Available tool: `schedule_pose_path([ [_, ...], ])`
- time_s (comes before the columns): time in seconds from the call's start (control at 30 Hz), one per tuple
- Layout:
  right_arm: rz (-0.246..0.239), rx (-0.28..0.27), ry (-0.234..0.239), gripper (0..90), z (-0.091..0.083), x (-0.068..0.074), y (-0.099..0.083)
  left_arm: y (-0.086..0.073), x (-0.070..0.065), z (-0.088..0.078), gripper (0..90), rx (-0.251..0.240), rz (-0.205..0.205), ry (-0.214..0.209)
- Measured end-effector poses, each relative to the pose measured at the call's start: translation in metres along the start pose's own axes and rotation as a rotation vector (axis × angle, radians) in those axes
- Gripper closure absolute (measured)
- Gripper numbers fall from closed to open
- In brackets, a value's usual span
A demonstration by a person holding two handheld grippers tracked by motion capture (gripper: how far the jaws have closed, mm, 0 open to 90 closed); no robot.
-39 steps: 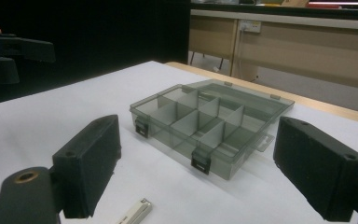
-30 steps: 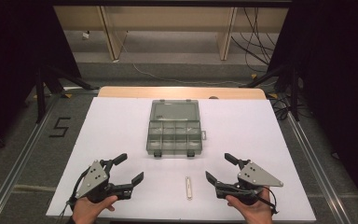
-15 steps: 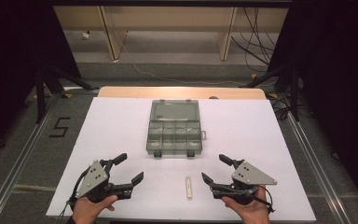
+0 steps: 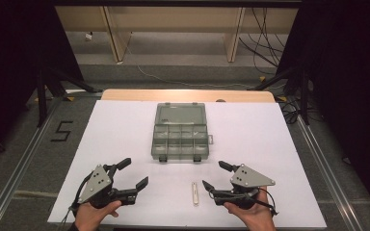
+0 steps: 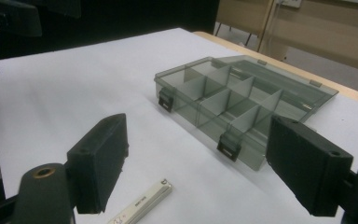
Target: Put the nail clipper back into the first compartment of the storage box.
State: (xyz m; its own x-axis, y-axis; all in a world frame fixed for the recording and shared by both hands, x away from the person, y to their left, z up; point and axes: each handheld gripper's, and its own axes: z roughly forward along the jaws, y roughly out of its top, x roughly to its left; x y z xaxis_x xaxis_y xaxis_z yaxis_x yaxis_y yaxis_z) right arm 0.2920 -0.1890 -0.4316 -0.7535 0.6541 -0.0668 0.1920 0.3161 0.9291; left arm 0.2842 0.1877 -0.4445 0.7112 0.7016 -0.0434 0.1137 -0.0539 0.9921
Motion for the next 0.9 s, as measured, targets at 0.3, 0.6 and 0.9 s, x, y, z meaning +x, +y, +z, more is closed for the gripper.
schedule_pose_path([
  [0.3, -0.06, 0.08, 0.064, 27.1, 0.018, 0.007, 0.002, -0.001, 0.0, 0.001, 15.7, 0.009, -0.003, 0.0],
  [0.6, -0.177, 0.191, 0.205, 64.9, 0.034, 0.019, -0.001, -0.001, 0.001, 0.001, 15.7, 0.004, 0.0, 0.001],
  [0.9, -0.209, 0.317, 0.274, 85.3, 0.05, 0.025, -0.01, 0.0, 0.002, 0.0, 15.7, 0.004, 0.003, 0.002],
])
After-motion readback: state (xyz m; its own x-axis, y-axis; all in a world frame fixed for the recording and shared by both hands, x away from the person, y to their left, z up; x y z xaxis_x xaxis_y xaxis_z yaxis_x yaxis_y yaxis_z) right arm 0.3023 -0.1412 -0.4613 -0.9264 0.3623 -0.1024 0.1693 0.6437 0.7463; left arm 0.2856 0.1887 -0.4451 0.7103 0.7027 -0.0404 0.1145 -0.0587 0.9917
